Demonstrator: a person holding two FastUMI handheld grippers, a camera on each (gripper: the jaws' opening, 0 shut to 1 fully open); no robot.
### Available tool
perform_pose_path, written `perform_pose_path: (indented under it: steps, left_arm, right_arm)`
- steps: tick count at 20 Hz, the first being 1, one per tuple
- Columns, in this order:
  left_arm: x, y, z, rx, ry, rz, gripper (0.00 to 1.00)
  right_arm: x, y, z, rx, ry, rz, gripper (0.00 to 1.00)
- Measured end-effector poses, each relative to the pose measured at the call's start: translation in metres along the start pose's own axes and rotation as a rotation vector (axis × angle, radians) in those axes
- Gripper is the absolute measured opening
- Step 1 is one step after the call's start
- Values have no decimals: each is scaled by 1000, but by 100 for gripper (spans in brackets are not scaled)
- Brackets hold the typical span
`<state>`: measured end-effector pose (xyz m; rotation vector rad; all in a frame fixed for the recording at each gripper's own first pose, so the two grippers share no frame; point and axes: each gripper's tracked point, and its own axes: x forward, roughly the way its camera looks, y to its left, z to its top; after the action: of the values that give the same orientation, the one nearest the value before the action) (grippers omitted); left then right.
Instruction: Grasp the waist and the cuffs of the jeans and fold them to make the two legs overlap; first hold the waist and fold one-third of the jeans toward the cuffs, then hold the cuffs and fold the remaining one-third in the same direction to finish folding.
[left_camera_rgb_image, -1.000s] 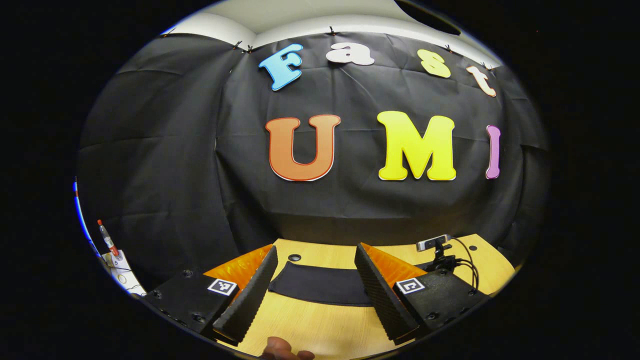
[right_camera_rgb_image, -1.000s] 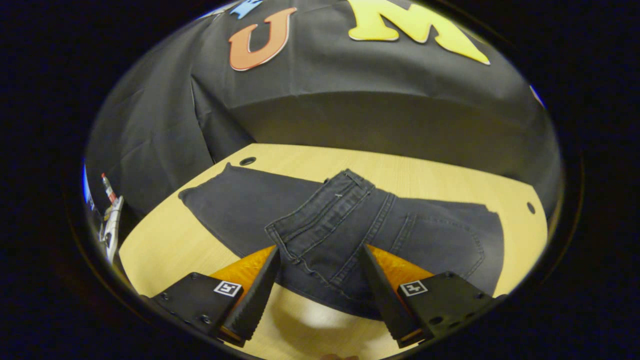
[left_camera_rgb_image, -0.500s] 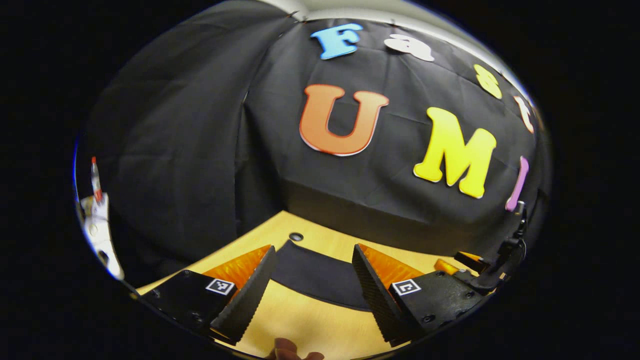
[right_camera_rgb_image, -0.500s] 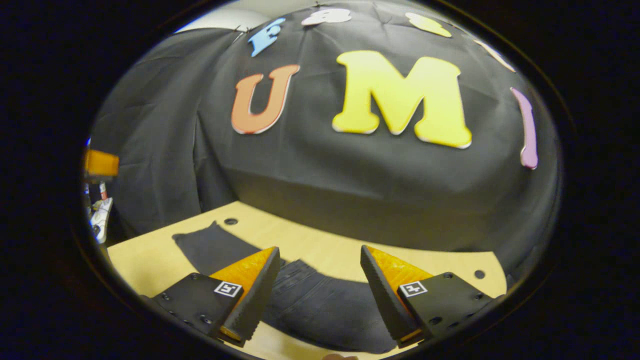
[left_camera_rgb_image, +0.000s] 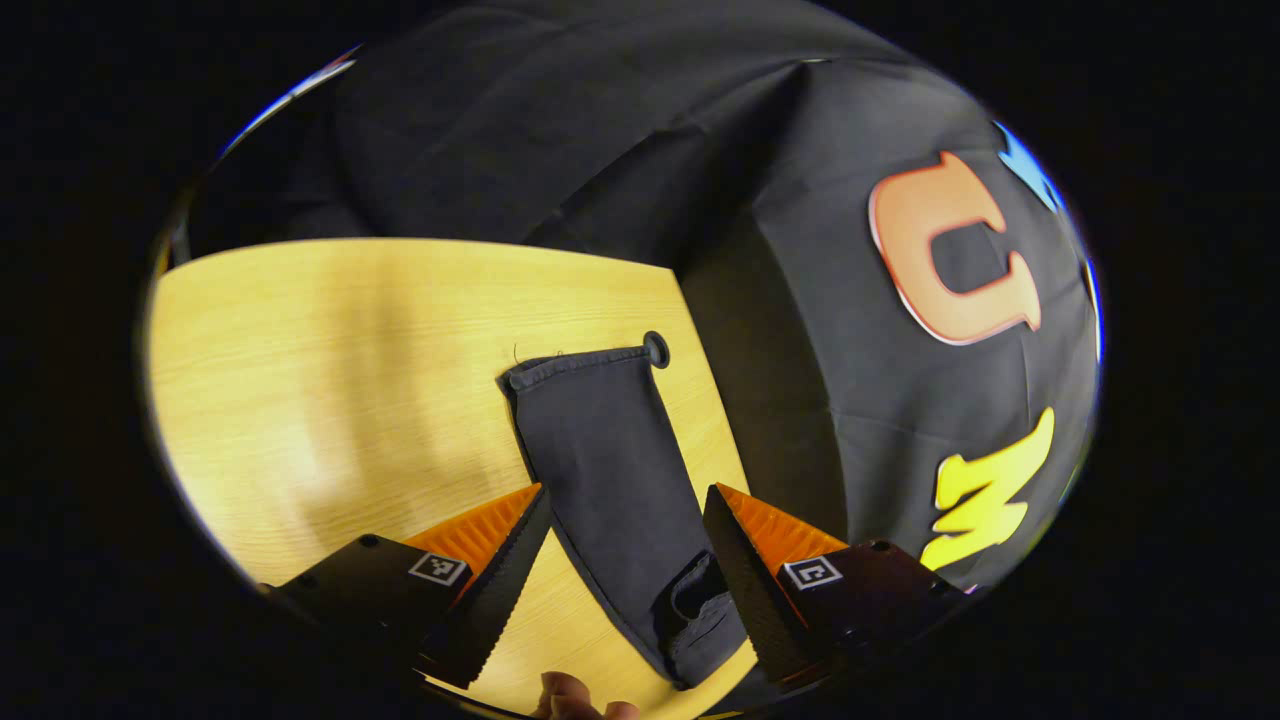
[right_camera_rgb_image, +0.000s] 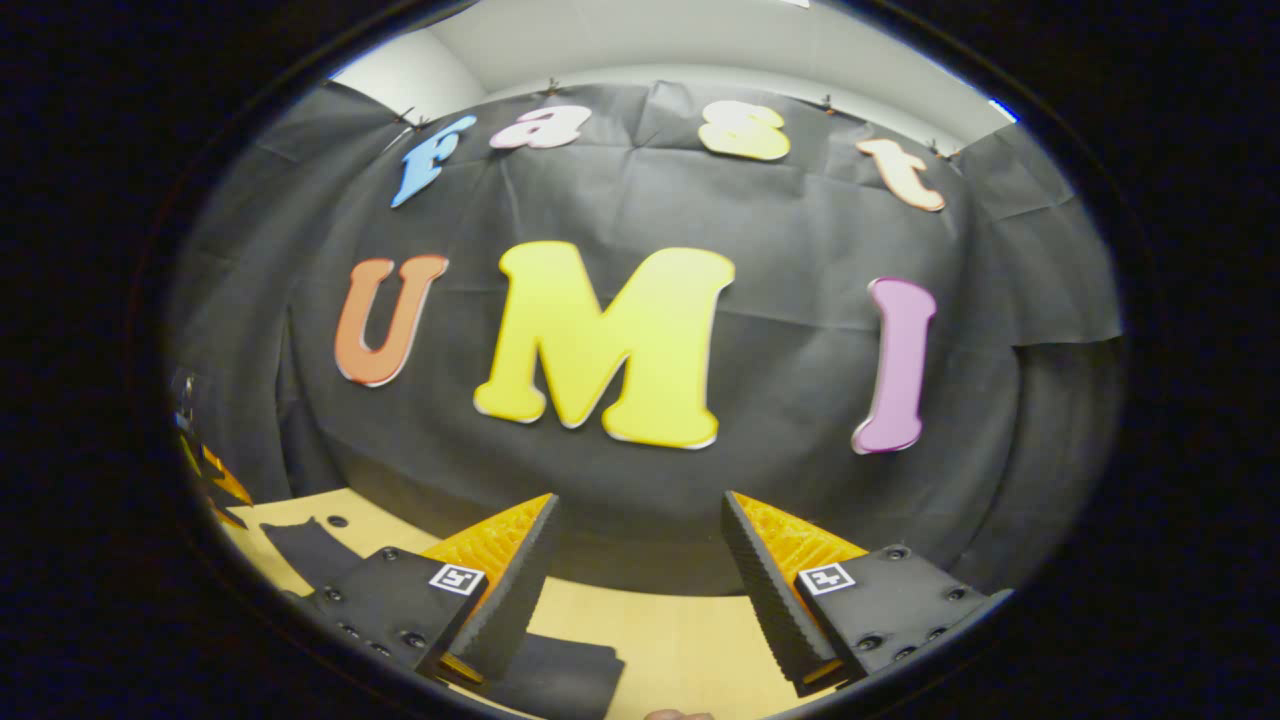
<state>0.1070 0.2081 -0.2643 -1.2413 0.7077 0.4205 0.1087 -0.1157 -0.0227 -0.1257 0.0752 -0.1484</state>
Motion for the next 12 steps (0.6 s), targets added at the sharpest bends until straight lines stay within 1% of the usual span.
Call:
perform_pose_path:
  steps: [3,5,7,10,12]
  left_arm:
    - [21,18,10,-96,26,31,100]
    - [32,34,11,-160,31,64,99]
    - [45,39,13,-223,34,76,99]
    - [58,44,14,-240,27,93,99]
    - [65,50,15,-254,30,118,99]
  right_arm:
    - [-12,-44,26,4,-52,-87,97]
    - [-18,-62,34,4,-68,-121,97]
    - [-24,-79,36,-4,-71,-157,97]
    - [-30,-96,32,-3,-57,-190,97]
    - [-30,-103,29,-7,-44,-206,97]
